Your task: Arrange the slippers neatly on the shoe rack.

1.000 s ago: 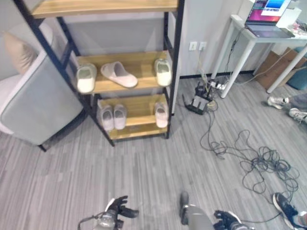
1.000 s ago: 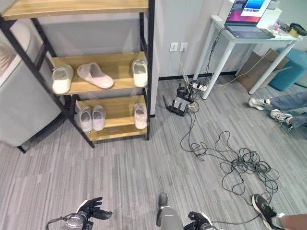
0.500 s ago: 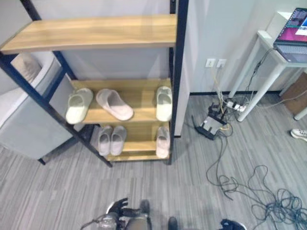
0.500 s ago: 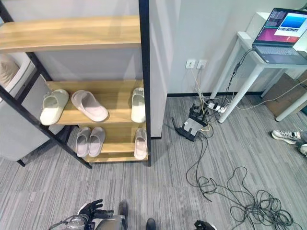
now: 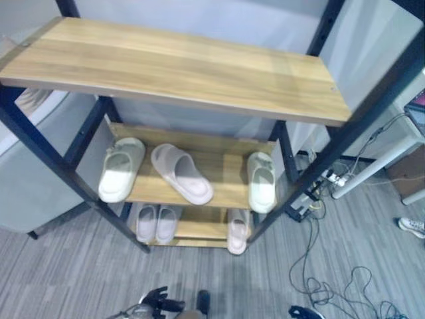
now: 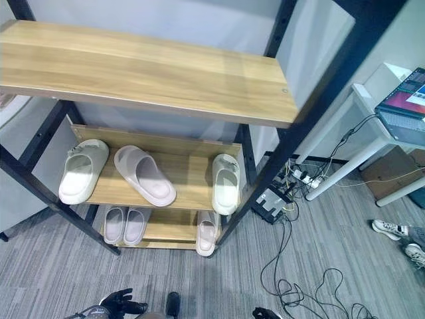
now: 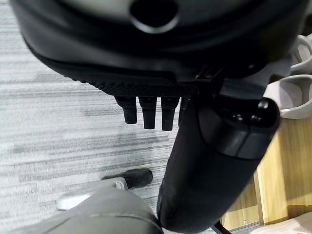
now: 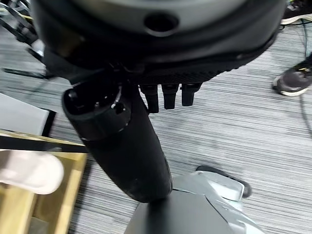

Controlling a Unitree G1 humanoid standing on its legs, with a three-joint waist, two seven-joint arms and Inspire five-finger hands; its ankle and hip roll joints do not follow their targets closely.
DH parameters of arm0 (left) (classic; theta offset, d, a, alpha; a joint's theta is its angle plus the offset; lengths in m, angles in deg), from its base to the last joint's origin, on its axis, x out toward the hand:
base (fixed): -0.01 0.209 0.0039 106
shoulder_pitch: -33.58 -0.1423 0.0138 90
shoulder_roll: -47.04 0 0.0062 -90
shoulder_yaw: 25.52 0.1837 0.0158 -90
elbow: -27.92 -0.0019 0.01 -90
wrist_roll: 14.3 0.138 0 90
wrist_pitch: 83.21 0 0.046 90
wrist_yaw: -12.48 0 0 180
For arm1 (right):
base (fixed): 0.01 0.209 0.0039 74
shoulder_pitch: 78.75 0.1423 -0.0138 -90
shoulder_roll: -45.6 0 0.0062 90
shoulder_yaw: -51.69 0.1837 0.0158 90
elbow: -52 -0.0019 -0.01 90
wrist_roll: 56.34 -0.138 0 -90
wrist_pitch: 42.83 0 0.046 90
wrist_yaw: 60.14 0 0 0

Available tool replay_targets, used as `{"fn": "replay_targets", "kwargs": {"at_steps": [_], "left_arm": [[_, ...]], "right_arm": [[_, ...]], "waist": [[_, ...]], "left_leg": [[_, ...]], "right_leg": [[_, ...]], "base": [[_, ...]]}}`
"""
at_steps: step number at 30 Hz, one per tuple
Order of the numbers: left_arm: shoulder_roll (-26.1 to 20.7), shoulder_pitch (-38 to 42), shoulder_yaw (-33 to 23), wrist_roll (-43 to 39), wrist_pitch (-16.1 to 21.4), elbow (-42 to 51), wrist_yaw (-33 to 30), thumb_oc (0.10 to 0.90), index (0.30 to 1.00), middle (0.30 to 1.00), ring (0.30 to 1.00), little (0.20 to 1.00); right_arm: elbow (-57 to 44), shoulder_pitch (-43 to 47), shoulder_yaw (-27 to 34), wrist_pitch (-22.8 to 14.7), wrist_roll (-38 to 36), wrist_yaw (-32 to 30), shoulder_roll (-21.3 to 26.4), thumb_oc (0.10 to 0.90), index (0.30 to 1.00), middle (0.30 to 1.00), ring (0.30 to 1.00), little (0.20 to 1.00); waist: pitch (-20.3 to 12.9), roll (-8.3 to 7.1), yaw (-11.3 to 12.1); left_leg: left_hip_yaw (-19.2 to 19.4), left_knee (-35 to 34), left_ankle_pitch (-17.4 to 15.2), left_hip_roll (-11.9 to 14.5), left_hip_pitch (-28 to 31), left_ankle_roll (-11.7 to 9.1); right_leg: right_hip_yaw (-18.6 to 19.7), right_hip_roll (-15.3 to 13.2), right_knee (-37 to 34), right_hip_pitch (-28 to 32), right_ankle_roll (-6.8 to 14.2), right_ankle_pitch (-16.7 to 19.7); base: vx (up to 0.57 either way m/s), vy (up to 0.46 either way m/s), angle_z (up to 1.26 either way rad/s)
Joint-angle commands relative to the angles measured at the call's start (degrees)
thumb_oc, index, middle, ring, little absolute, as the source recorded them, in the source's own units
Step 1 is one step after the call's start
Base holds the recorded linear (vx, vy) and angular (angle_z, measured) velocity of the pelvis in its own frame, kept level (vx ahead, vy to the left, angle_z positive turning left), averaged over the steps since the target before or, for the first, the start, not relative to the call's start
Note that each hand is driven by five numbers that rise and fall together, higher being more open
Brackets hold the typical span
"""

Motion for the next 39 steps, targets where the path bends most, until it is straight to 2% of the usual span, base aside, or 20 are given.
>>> {"fn": "replay_targets", "kwargs": {"at_steps": [1,5,7,8,9,11,12,13,15,16,17,19,20,21,25,29,34,39], "left_arm": [[0.9,-2.0,0.4,0.8,0.5,1.0,-1.2,0.8,0.9,0.9,0.9,0.9],[1.0,-1.8,0.5,-0.2,1.3,2.2,-1.5,0.8,0.9,0.9,0.9,0.9],[1.2,-1.9,0.4,-2.5,2.2,4.1,-1.4,0.8,0.9,0.9,0.9,0.9],[1.6,-2.2,0.5,-4.8,2.9,5.5,-1.1,0.8,0.9,0.9,0.9,0.9],[2.5,-3.1,0.2,-6.7,3.8,9.0,-1.6,0.8,0.9,0.9,0.9,0.9],[2.6,-3.6,0.4,-8.0,4.4,12.7,-1.6,0.8,0.9,0.9,0.9,0.9],[2.3,-4.5,1.7,-8.5,4.9,19.6,-1.6,0.8,0.9,0.9,0.9,0.9],[2.3,-4.5,1.7,-8.5,4.9,19.7,-1.6,0.8,0.9,0.9,0.9,0.9],[1.1,-6.2,3.4,-8.3,5.0,30.2,-0.8,0.8,0.9,0.9,0.9,0.9],[-1.5,-8.5,5.4,-6.3,4.6,43.8,1.6,0.8,0.9,0.9,0.9,0.9],[-1.5,-8.6,5.4,-6.3,4.5,44.0,1.6,0.8,0.9,0.9,0.9,0.9],[-3.6,-9.2,5.9,-5.4,4.4,53.1,3.2,0.8,0.9,0.9,0.9,0.9],[-4.8,-9.7,5.1,-6.0,4.7,59.2,3.5,0.8,0.9,0.9,0.9,0.9],[-4.8,-9.8,5.0,-6.0,4.6,59.3,3.5,0.8,0.9,0.9,0.9,0.9],[-6.7,-14.1,0.8,-9.6,4.7,73.0,4.4,0.8,0.9,0.9,0.9,0.9],[-6.7,-17.9,-2.0,-11.1,4.6,79.4,4.9,0.8,0.9,0.9,0.9,0.9],[-7.0,-17.6,-4.4,-10.8,4.2,85.4,2.9,0.8,0.9,0.9,0.9,0.9],[-7.1,-17.0,-5.9,-10.1,5.4,90.9,1.9,0.8,0.9,0.9,0.9,0.9]], "right_arm": [[-2.6,-2.4,-2.7,0.9,3.3,0.5,0.7,0.8,0.9,0.9,0.9,0.9],[-2.2,-2.7,-2.6,1.0,3.4,0.1,0.6,0.8,0.9,0.9,0.9,0.9],[-1.9,-3.0,-2.6,0.9,3.3,-0.2,0.7,0.8,0.9,0.9,0.9,0.9],[-1.5,-3.4,-2.3,0.9,3.5,-0.5,0.7,0.8,0.9,0.9,0.9,0.9],[-1.3,-4.3,-2.2,0.7,3.9,-0.8,0.9,0.8,0.9,0.9,0.9,0.9],[-1.0,-4.5,-1.9,0.7,3.9,-0.9,1.3,0.8,0.9,0.9,0.9,0.9],[-1.2,-4.5,-1.4,0.5,3.6,-1.2,1.7,0.8,0.9,0.9,0.9,0.9],[-1.2,-4.5,-1.4,0.5,3.6,-1.2,1.7,0.8,0.9,0.9,0.9,0.9],[-1.6,-4.9,-0.6,0.4,3.1,-1.3,2.3,0.8,0.9,0.9,0.9,0.9],[-1.1,-5.9,0.7,0.7,3.0,-1.1,2.6,0.8,0.9,0.9,0.9,0.9],[-1.1,-5.9,0.7,0.7,3.0,-1.1,2.5,0.8,0.9,0.9,0.9,0.9],[-0.2,-6.3,1.5,1.0,3.0,-0.8,2.7,0.8,0.9,0.9,0.9,0.9],[0.1,-6.3,2.0,1.2,3.0,-0.7,2.8,0.8,0.9,0.9,0.9,0.9],[0.1,-6.4,2.0,1.2,3.0,-0.7,2.8,0.8,0.9,0.9,0.9,0.9],[0.1,-7.3,3.5,1.1,1.7,-0.5,2.9,0.8,0.9,0.9,0.9,0.9],[0.7,-8.7,3.8,1.2,1.8,0.0,3.0,0.8,0.9,0.9,0.9,0.9],[1.0,-9.3,4.1,1.4,1.0,0.1,3.4,0.8,0.9,0.9,0.9,0.9],[1.0,-9.9,3.9,1.2,0.8,0.3,3.5,0.8,0.9,0.9,0.9,0.9]], "waist": [[0.9,1.37,0.0],[0.8,1.71,-0.5],[0.9,1.47,-0.8],[1.0,1.15,-0.9],[-0.6,1.29,-0.5],[-1.4,1.72,-0.5],[-1.7,2.17,-0.8],[-1.7,2.17,-0.8],[-1.9,2.7,-1.0],[-2.0,3.56,-1.0],[-2.0,3.55,-1.0],[-2.3,4.5,-1.1],[-2.3,5.03,-1.2],[-2.4,5.01,-1.3],[-2.2,5.62,-1.0],[-2.4,5.78,-0.6],[-2.4,5.81,-0.7],[-2.5,5.77,-1.0]], "left_leg": [[-3.2,7.0,-7.3,3.3,-1.3,-3.1],[-4.2,6.4,-8.1,3.3,-0.1,-3.3],[-4.5,6.3,-8.5,2.7,0.7,-3.4],[-4.9,6.8,-8.9,2.1,1.1,-3.6],[-4.8,4.1,-8.3,2.0,2.8,-3.9],[-4.8,2.6,-7.7,2.3,3.6,-4.1],[-5.3,1.4,-7.0,2.4,4.0,-4.3],[-5.3,1.3,-7.0,2.4,4.0,-4.3],[-5.5,0.1,-6.3,2.6,4.5,-4.5],[-6.1,-1.4,-5.5,2.8,5.1,-4.7],[-6.1,-1.5,-5.5,2.8,5.1,-4.7],[-6.4,-3.2,-4.3,2.9,5.4,-5.1],[-6.6,-3.8,-4.1,3.0,5.2,-5.4],[-6.6,-3.8,-4.1,3.0,5.2,-5.4],[-6.9,-3.8,-4.0,3.2,5.1,-5.5],[-6.9,-3.8,-4.3,3.3,5.5,-5.7],[-6.9,-3.8,-4.4,3.6,5.7,-5.9],[-6.7,-3.8,-4.8,3.8,6.0,-6.2]], "right_leg": [[-0.7,-1.6,-8.0,-2.5,0.1,9.7],[-1.1,-2.0,-13.3,-3.3,-0.5,9.3],[-0.4,-1.9,-17.7,-3.6,-0.3,10.4],[-1.1,-2.2,-21.7,-2.5,0.2,10.8],[-0.2,-2.1,-24.5,0.2,0.2,11.4],[-0.4,-2.0,-25.1,1.0,0.1,11.3],[-0.3,-1.6,-25.1,1.2,-0.1,11.0],[-0.3,-1.6,-25.1,1.3,-0.1,11.0],[-0.6,-1.4,-25.7,1.9,-0.2,10.9],[-0.9,-0.9,-26.1,2.7,-0.5,10.3],[-0.9,-0.9,-26.1,2.7,-0.5,10.3],[-1.4,-0.6,-26.4,3.1,-0.7,9.7],[-1.8,-0.5,-26.2,3.1,-0.8,9.3],[-1.8,-0.5,-26.2,3.1,-0.8,9.3],[-2.3,0.0,-25.5,2.9,-1.3,8.7],[-2.5,0.5,-26.6,3.8,-1.7,8.6],[-2.6,0.9,-27.6,4.8,-1.9,8.5],[-2.8,1.1,-29.4,6.0,-2.1,8.7]], "base": [[0.13,0.075,0.04],[0.09,0.004,0.07],[0.07,-0.046,0.18],[0.11,-0.15,0.16],[0.1,-0.158,0.1],[0.07,-0.126,0.14],[0.04,-0.086,0.07],[0.02,-0.083,0.1],[0.01,-0.08,0.2],[0.01,-0.089,0.2],[0.01,-0.085,0.26],[-0.01,-0.066,0.17],[-0.01,-0.059,0.04],[0.0,-0.046,0.03],[0.01,-0.043,0.05],[0.04,-0.045,0.06],[0.04,-0.041,-0.02],[0.05,-0.035,0.0]]}}
